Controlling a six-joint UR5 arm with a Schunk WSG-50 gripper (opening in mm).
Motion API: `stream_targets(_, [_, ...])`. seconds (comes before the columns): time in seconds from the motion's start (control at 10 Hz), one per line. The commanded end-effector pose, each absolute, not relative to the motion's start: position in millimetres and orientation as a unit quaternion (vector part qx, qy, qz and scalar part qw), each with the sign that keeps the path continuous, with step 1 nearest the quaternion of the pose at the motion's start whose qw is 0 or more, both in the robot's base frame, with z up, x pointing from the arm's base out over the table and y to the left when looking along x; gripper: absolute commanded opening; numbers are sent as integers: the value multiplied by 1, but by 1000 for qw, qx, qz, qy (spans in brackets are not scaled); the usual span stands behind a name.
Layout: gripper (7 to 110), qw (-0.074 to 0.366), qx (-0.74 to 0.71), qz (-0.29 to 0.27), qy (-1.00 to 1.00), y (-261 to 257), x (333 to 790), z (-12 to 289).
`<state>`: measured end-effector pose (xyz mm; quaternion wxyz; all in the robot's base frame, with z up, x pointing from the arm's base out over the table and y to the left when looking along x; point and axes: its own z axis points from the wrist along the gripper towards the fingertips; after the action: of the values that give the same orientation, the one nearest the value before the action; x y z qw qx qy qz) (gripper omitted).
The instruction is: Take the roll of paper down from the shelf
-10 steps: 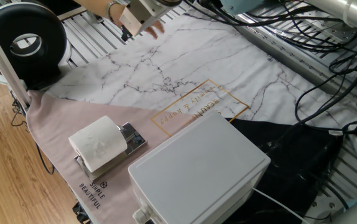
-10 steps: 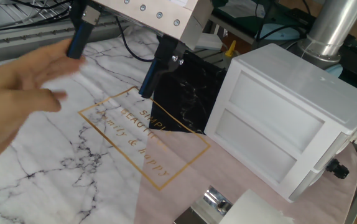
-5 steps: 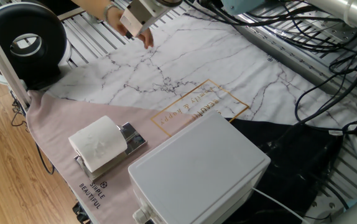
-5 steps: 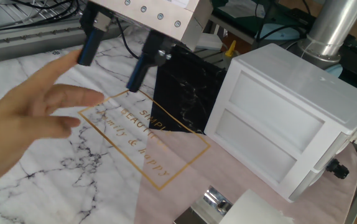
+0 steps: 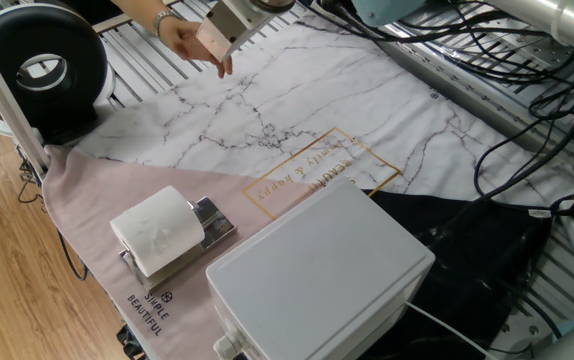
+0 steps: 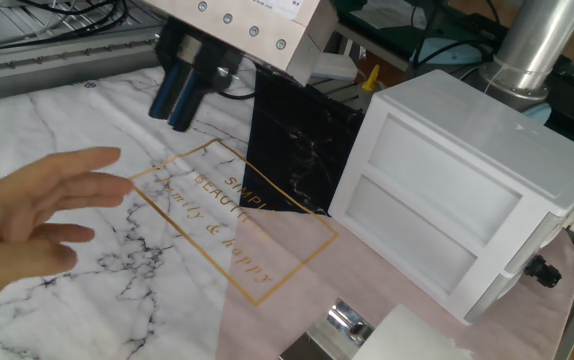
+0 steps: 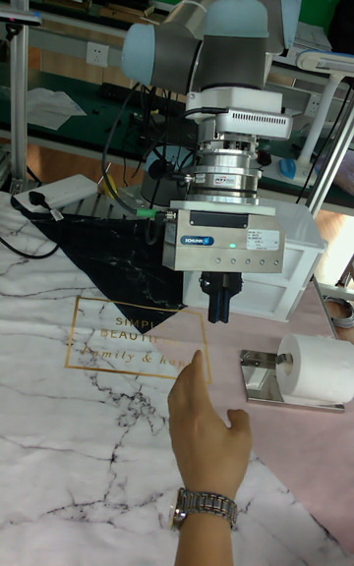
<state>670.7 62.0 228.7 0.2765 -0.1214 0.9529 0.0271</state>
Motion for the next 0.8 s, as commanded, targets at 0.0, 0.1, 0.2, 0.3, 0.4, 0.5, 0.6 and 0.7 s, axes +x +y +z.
stream_targets(0.0, [7, 295, -123, 21, 947, 59, 679, 235])
stream_targets(0.1, [7, 299, -122, 19, 946, 58, 681, 237])
stream_targets(0.2, [7, 299, -122, 14, 946, 56, 681, 237])
stream_targets(0.3, [7, 301, -120, 12, 946, 54, 683, 238])
stream_targets(0.4, [7, 313, -113, 15, 943, 55, 688, 242])
stream_targets(0.5, [7, 340, -106, 16, 934, 55, 700, 253])
stream_targets(0.6, [7, 370, -112, 17, 922, 57, 712, 265])
stream_targets(0.7, [7, 395, -113, 35, 911, 67, 720, 275])
